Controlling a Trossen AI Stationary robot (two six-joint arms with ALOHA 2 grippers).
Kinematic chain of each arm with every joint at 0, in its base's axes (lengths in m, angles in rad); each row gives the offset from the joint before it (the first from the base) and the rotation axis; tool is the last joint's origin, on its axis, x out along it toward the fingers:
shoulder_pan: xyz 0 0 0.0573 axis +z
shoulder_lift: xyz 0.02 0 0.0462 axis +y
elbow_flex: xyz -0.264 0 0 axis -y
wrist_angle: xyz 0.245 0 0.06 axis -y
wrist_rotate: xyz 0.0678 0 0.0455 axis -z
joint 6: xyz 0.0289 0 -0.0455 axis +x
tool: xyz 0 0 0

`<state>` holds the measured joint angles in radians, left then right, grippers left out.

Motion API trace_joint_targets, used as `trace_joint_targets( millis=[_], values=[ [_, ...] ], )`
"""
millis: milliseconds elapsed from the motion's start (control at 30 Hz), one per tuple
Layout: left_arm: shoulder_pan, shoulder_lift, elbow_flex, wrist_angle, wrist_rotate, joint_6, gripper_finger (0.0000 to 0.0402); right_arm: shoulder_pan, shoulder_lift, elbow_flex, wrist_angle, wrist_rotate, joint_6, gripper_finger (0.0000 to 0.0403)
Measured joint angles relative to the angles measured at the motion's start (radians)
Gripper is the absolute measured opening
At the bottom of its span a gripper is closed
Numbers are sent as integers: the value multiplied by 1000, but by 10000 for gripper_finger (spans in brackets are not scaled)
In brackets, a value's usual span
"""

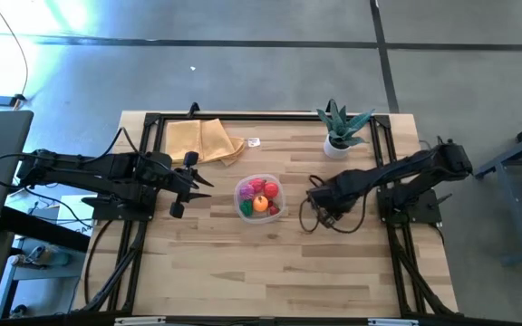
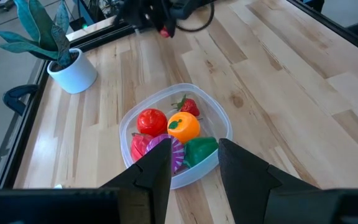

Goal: Pick and placing Produce into tupperware
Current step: Put the red cherry into the transparent bin

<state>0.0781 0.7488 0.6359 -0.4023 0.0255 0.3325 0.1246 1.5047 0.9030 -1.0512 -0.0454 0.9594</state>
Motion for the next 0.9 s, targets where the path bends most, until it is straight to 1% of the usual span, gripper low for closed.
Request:
trace_joint_targets(
  millis=[167, 300, 467, 600, 800, 900],
  values=[
    [0, 0, 0, 0, 0, 0, 120, 0, 0, 166, 25, 175, -114, 112],
    [0, 0, 0, 0, 0, 0, 120, -10, 12, 256, 116, 261, -229, 112],
    [0, 0, 0, 0, 0, 0, 120, -52, 99, 330, 197, 252, -365, 112],
    [0, 0, 0, 0, 0, 0, 120, -74, 203, 408, 259, 223, -489, 112],
    [0, 0, 0, 0, 0, 0, 120, -86, 367, 547, 263, 200, -610, 112],
    [0, 0, 0, 0, 0, 0, 120, -93, 429, 600, 235, 198, -628, 112]
  ],
)
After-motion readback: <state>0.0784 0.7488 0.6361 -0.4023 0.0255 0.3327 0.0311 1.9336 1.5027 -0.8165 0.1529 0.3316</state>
